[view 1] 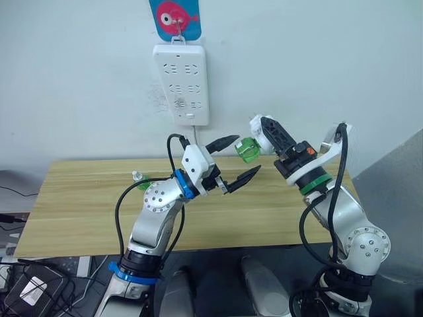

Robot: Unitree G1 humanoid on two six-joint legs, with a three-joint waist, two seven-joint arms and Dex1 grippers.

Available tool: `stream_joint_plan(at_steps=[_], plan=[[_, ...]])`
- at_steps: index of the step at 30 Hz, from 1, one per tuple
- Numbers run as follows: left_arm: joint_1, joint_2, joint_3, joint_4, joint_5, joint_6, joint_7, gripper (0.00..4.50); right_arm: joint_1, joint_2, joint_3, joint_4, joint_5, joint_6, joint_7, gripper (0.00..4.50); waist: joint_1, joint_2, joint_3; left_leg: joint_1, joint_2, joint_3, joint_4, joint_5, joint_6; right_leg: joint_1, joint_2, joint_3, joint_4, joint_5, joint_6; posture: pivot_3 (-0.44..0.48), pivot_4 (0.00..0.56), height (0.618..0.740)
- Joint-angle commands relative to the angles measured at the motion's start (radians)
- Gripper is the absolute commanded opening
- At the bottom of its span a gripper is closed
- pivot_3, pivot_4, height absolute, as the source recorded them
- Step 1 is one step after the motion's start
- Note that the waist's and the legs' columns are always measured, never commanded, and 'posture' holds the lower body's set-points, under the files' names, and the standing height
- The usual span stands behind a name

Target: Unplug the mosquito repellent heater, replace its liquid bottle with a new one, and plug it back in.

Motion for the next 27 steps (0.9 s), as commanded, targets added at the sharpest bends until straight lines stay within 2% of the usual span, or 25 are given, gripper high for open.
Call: stream_joint_plan(at_steps=[1, 4, 9, 10, 19, 23, 24, 27], plan=[[-0.008, -0.008, -0.004, -0.027, -0.011, -0.017, 0.007, 4.50, 0.005, -0.023, 0.026, -0.029, 0.048, -0.051, -0.010, 3.00, 0.000, 0.001, -0.004, 0.000, 0.000, 0.000, 0.000, 0.000, 0.000, 0.000, 0.000, 0.000, 0.000, 0.000, 0.000, -0.253, 0.196, 0.736], [-0.006, -0.011, -0.002, -0.028, -0.022, -0.008, 0.005, 3.94, 0.008, -0.047, 0.047, -0.029, 0.065, -0.075, -0.019, 3.00, -0.001, 0.002, -0.009, 0.000, 0.000, 0.000, 0.000, 0.000, 0.000, 0.000, 0.000, 0.000, 0.000, 0.000, 0.000, -0.252, 0.195, 0.736], [-0.021, -0.013, 0.004, -0.024, -0.021, -0.017, 0.007, 2.38, 0.012, -0.082, 0.076, -0.030, 0.079, -0.108, -0.025, 3.00, -0.002, 0.001, -0.013, 0.000, 0.000, 0.000, 0.001, 0.000, 0.000, 0.000, 0.000, 0.000, 0.000, 0.000, 0.000, -0.251, 0.195, 0.736], [-0.023, -0.013, 0.004, -0.023, -0.018, -0.023, 0.007, 2.21, 0.013, -0.090, 0.081, -0.030, 0.079, -0.112, -0.026, 3.00, -0.002, 0.001, -0.013, 0.000, 0.000, 0.000, 0.001, 0.000, 0.000, 0.000, 0.000, 0.000, 0.001, 0.000, 0.000, -0.249, 0.194, 0.736], [-0.002, 0.001, -0.003, -0.029, 0.002, -0.057, -0.006, 2.21, 0.027, -0.147, 0.103, -0.018, 0.143, -0.147, -0.025, 3.00, -0.001, 0.002, -0.017, 0.000, 0.000, 0.000, 0.002, 0.000, 0.000, 0.000, 0.001, 0.000, 0.002, 0.000, 0.000, -0.245, 0.193, 0.736], [0.020, 0.051, -0.009, -0.015, 0.013, -0.114, -0.065, 2.21, 0.057, -0.277, 0.080, 0.006, 0.250, -0.089, 0.034, 4.36, 0.000, 0.002, -0.017, 0.001, 0.000, 0.000, 0.002, 0.000, 0.000, 0.000, 0.001, 0.000, 0.005, 0.000, 0.000, -0.244, 0.197, 0.736], [0.029, 0.070, -0.012, -0.009, 0.016, -0.138, -0.088, 2.21, 0.063, -0.327, 0.073, 0.021, 0.279, -0.065, 0.058, 4.50, 0.000, 0.002, -0.017, 0.001, 0.000, 0.000, 0.003, 0.000, 0.000, 0.000, 0.001, 0.001, 0.005, 0.000, 0.000, -0.243, 0.197, 0.736], [0.056, 0.118, -0.018, 0.006, 0.018, -0.188, -0.145, 2.21, 0.078, -0.471, 0.070, 0.068, 0.354, 0.011, 0.138, 4.50, 0.001, 0.003, -0.017, 0.002, 0.000, 0.001, 0.004, 0.000, 0.000, 0.001, 0.001, 0.002, 0.006, 0.000, 0.000, -0.233, 0.202, 0.736]])
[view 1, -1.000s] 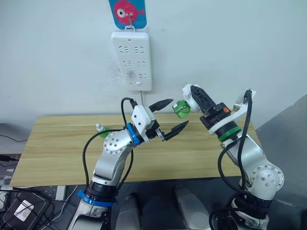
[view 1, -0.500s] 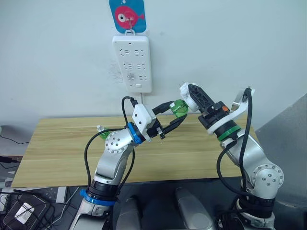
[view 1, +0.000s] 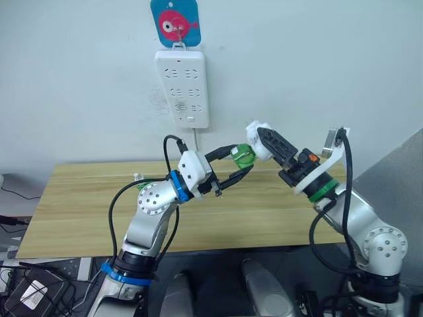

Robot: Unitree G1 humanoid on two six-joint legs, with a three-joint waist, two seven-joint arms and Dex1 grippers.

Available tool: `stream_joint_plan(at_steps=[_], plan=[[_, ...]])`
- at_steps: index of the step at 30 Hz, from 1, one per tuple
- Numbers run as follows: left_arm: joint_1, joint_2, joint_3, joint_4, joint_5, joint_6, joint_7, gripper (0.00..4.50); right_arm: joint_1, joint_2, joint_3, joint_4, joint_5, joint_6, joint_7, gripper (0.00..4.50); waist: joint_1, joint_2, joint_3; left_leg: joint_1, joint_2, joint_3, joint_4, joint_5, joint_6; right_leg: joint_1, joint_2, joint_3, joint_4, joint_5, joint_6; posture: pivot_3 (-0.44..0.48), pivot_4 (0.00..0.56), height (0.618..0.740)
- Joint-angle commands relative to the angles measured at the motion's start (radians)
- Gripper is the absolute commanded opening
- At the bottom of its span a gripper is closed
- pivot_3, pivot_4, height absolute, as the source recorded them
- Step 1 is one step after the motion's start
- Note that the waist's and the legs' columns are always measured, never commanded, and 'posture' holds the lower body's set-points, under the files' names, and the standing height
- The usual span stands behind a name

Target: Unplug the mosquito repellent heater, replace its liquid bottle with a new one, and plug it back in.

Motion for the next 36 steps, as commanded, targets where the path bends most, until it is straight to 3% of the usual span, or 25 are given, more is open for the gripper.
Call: stream_joint_plan(at_steps=[1, 7, 12, 34, 36], plan=[[0.027, 0.042, -0.014, -0.010, -0.001, -0.084, -0.071, 2.21, 0.008, -0.118, -0.014, 0.027, 0.112, 0.083, 0.110, 4.50, 0.000, 0.000, 0.000, 0.001, 0.000, 0.000, 0.000, 0.000, 0.000, 0.000, 0.000, 0.000, 0.000, 0.000, 0.000, -0.228, 0.202, 0.736], [0.085, 0.146, -0.033, -0.021, -0.031, -0.144, -0.216, 2.21, -0.022, -0.316, 0.056, 0.126, 0.267, 0.267, 0.327, 4.50, 0.005, 0.000, 0.000, 0.002, 0.001, 0.002, 0.000, 0.002, 0.003, 0.001, 0.001, 0.002, 0.001, 0.000, 0.000, -0.197, 0.212, 0.736], [0.102, 0.186, -0.041, -0.022, -0.041, -0.169, -0.268, 2.21, -0.048, -0.396, 0.114, 0.174, 0.283, 0.367, 0.468, 4.50, 0.013, 0.000, 0.000, 0.003, 0.001, 0.002, 0.001, 0.002, 0.004, 0.002, 0.001, 0.002, 0.001, -0.002, 0.003, -0.177, 0.220, 0.736], [0.090, 0.206, -0.054, -0.015, -0.027, -0.217, -0.310, 2.21, -0.081, -0.412, 0.193, 0.229, 0.227, 0.415, 0.582, 4.50, 0.039, 0.000, 0.000, 0.004, 0.001, 0.002, 0.009, 0.002, 0.004, 0.007, 0.001, 0.002, -0.001, -0.002, 0.003, -0.169, 0.225, 0.736], [0.080, 0.206, -0.057, -0.005, -0.022, -0.235, -0.320, 2.21, -0.083, -0.414, 0.198, 0.231, 0.226, 0.418, 0.587, 4.12, 0.040, 0.000, 0.000, 0.003, 0.001, 0.002, 0.009, 0.002, 0.004, 0.007, 0.001, 0.002, -0.001, -0.002, 0.003, -0.168, 0.225, 0.736]])
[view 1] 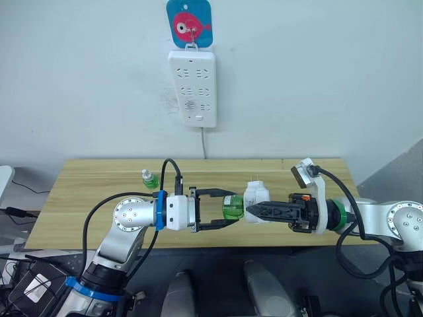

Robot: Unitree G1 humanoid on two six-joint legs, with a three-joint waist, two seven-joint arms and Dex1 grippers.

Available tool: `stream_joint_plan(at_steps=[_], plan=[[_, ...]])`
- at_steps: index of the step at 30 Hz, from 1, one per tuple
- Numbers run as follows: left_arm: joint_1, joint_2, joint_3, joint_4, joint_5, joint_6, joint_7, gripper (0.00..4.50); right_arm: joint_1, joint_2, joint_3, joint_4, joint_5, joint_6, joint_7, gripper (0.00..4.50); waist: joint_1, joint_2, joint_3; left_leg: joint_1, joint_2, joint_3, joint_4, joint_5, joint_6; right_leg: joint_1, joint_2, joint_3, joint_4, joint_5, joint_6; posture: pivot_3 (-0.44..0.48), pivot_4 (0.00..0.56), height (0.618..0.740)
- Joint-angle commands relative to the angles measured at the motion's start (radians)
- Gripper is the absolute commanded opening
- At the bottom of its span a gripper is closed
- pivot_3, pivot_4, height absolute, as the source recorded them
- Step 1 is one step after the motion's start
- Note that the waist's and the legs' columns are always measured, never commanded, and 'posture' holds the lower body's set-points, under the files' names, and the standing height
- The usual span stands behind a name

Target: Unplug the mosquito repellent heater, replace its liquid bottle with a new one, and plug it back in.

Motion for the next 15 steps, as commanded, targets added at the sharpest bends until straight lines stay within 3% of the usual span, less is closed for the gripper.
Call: stream_joint_plan(at_steps=[1, 3, 6, 9, 12, 15], plan=[[-0.019, 0.000, -0.020, 0.002, 0.011, -0.032, -0.012, 2.21, -0.018, -0.002, 0.001, -0.030, 0.035, 0.015, 0.048, 3.93, 0.000, 0.000, 0.000, 0.000, 0.000, 0.000, 0.000, 0.000, 0.000, 0.000, 0.000, 0.000, 0.000, 0.000, 0.000, -0.168, 0.226, 0.736], [-0.022, -0.002, -0.022, 0.000, 0.006, -0.026, -0.015, 2.21, -0.017, -0.003, 0.004, -0.032, 0.036, 0.021, 0.055, 3.22, 0.000, 0.000, 0.000, 0.000, 0.000, 0.000, 0.000, 0.000, 0.000, 0.000, 0.000, 0.000, 0.000, 0.000, 0.000, -0.167, 0.225, 0.736], [-0.025, 0.012, -0.027, -0.027, -0.026, 0.045, -0.031, 2.21, -0.016, -0.003, 0.007, -0.037, 0.037, 0.027, 0.061, 3.13, 0.000, 0.000, 0.000, 0.000, 0.000, 0.000, 0.000, 0.000, 0.000, 0.000, 0.000, 0.000, 0.000, 0.000, 0.000, -0.166, 0.228, 0.736], [-0.052, 0.093, -0.038, -0.103, -0.135, 0.391, -0.039, 2.21, -0.009, -0.011, 0.004, -0.049, 0.040, 0.035, 0.071, 3.13, 0.000, -0.001, 0.001, 0.000, 0.000, -0.001, 0.000, 0.000, 0.000, 0.000, 0.000, 0.000, 0.000, 0.000, 0.000, -0.167, 0.229, 0.736], [-0.122, 0.172, -0.029, -0.117, -0.337, 0.791, -0.042, 2.21, -0.009, -0.015, 0.003, -0.054, 0.038, 0.040, 0.079, 3.12, 0.000, -0.001, 0.001, 0.000, 0.000, -0.001, 0.000, 0.000, 0.000, 0.000, 0.000, 0.000, 0.000, 0.000, 0.000, -0.161, 0.233, 0.736], [-0.183, 0.188, -0.005, -0.105, -0.450, 0.980, -0.035, 2.21, -0.007, -0.017, 0.004, -0.061, 0.042, 0.041, 0.080, 3.10, -0.001, -0.001, 0.001, 0.000, 0.000, -0.001, 0.000, 0.000, 0.000, 0.000, 0.000, -0.001, -0.001, 0.000, -0.001, -0.165, 0.234, 0.736]])
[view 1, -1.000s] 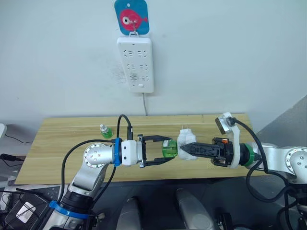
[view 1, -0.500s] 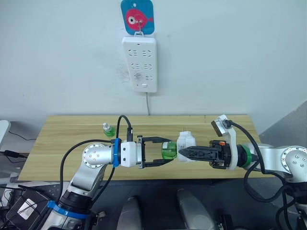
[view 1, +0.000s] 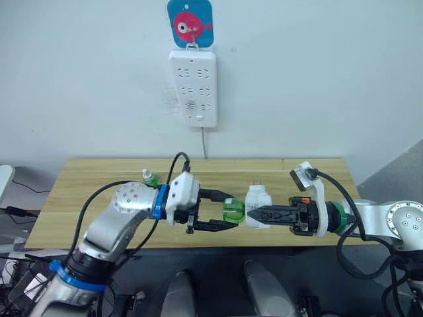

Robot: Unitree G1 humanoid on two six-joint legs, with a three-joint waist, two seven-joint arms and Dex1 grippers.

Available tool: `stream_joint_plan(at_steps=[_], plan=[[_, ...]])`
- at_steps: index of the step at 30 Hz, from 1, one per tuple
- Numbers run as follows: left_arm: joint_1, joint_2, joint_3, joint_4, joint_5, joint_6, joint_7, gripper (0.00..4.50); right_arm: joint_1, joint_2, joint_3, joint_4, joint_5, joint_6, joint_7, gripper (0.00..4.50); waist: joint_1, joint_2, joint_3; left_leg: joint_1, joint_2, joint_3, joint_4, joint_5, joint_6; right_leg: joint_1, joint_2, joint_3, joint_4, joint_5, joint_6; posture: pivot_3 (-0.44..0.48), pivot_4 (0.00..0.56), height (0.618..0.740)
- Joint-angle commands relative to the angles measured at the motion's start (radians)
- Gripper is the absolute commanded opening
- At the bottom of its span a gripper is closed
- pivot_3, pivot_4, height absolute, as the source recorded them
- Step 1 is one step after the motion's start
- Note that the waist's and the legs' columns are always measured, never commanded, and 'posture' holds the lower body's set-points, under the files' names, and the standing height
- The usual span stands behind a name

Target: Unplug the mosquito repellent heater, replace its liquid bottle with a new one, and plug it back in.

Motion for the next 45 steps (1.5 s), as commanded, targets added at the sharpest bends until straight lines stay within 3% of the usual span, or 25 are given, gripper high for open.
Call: stream_joint_plan(at_steps=[1, 5, 7, 9, 12, 15, 18, 27, 34, 41, 45], plan=[[-0.033, 0.009, 0.040, 0.017, -0.085, 0.178, 0.032, 2.21, -0.006, -0.004, -0.009, -0.071, 0.052, 0.007, 0.061, 3.09, -0.001, 0.000, 0.000, 0.000, 0.000, 0.000, 0.000, 0.000, 0.000, 0.000, 0.000, 0.000, 0.000, 0.000, 0.000, -0.165, 0.235, 0.736], [-0.027, -0.021, 0.049, 0.002, -0.008, 0.082, 0.060, 2.21, -0.002, -0.005, -0.007, -0.075, 0.059, -0.001, 0.059, 3.09, 0.001, 0.000, 0.000, 0.000, 0.000, 0.000, -0.002, 0.000, 0.000, 0.000, 0.000, 0.000, -0.002, 0.000, 0.000, -0.163, 0.235, 0.736], [-0.009, -0.028, 0.043, 0.006, 0.062, -0.009, 0.063, 2.93, -0.001, -0.007, -0.006, -0.075, 0.062, -0.005, 0.057, 3.09, 0.002, 0.000, 0.000, 0.000, 0.000, 0.000, -0.003, 0.000, 0.000, 0.000, 0.000, 0.000, -0.004, 0.000, 0.000, -0.163, 0.235, 0.736], [0.032, -0.044, 0.038, 0.020, 0.168, -0.201, 0.056, 3.55, -0.002, -0.008, -0.005, -0.068, 0.069, -0.012, 0.053, 3.09, 0.004, 0.000, 0.000, 0.000, 0.000, 0.000, -0.004, 0.000, 0.000, 0.000, 0.000, 0.000, -0.006, 0.000, 0.000, -0.163, 0.235, 0.736], [0.115, -0.111, 0.086, 0.097, 0.326, -0.669, 0.066, 4.50, -0.005, -0.010, -0.008, -0.062, 0.079, -0.022, 0.045, 3.07, 0.007, 0.000, 0.000, 0.000, 0.000, 0.001, -0.005, 0.000, 0.000, 0.000, 0.000, 0.001, -0.007, 0.000, 0.000, -0.169, 0.233, 0.736], [0.153, -0.154, 0.122, 0.118, 0.371, -0.848, 0.105, 4.50, -0.008, -0.012, -0.009, -0.063, 0.090, -0.031, 0.035, 3.07, 0.021, 0.000, 0.000, 0.000, 0.001, 0.001, -0.006, 0.000, 0.000, 0.000, 0.000, 0.000, -0.007, 0.000, 0.000, -0.170, 0.231, 0.736], [0.185, -0.182, 0.119, 0.091, 0.382, -0.885, 0.148, 4.50, -0.007, -0.012, -0.009, -0.065, 0.088, -0.037, 0.031, 3.07, 0.029, 0.000, 0.000, -0.001, 0.000, 0.002, -0.006, 0.000, 0.000, 0.000, -0.001, 0.001, -0.007, 0.000, 0.000, -0.165, 0.227, 0.736], [0.305, -0.126, 0.103, 0.015, 0.345, -0.890, 0.126, 4.50, -0.015, 0.001, -0.008, -0.049, 0.069, -0.059, 0.008, 3.07, 0.025, 0.000, 0.000, -0.001, 0.000, 0.002, -0.005, 0.000, 0.000, 0.000, -0.001, 0.001, -0.007, 0.001, 0.000, -0.168, 0.219, 0.736], [0.249, -0.161, 0.083, 0.025, 0.352, -0.860, 0.176, 4.50, -0.015, -0.002, -0.007, -0.046, 0.049, -0.050, 0.011, 3.07, 0.026, 0.000, 0.000, -0.001, 0.000, 0.002, -0.003, 0.000, 0.000, 0.000, -0.001, 0.001, -0.007, 0.001, 0.000, -0.169, 0.214, 0.736], [0.259, -0.151, 0.064, -0.008, 0.328, -0.857, 0.143, 4.50, -0.014, 0.001, -0.007, -0.036, 0.040, -0.052, -0.003, 3.07, 0.022, 0.000, 0.000, -0.001, 0.000, 0.002, -0.004, 0.000, 0.000, 0.000, -0.001, 0.001, -0.007, 0.001, 0.000, -0.174, 0.211, 0.736], [0.247, -0.149, 0.064, 0.000, 0.323, -0.861, 0.136, 3.61, -0.014, 0.003, -0.009, -0.031, 0.036, -0.051, -0.008, 3.07, 0.022, 0.000, 0.000, -0.001, 0.000, 0.002, -0.003, 0.000, 0.000, 0.000, -0.001, 0.001, -0.007, 0.001, 0.000, -0.176, 0.209, 0.736]])
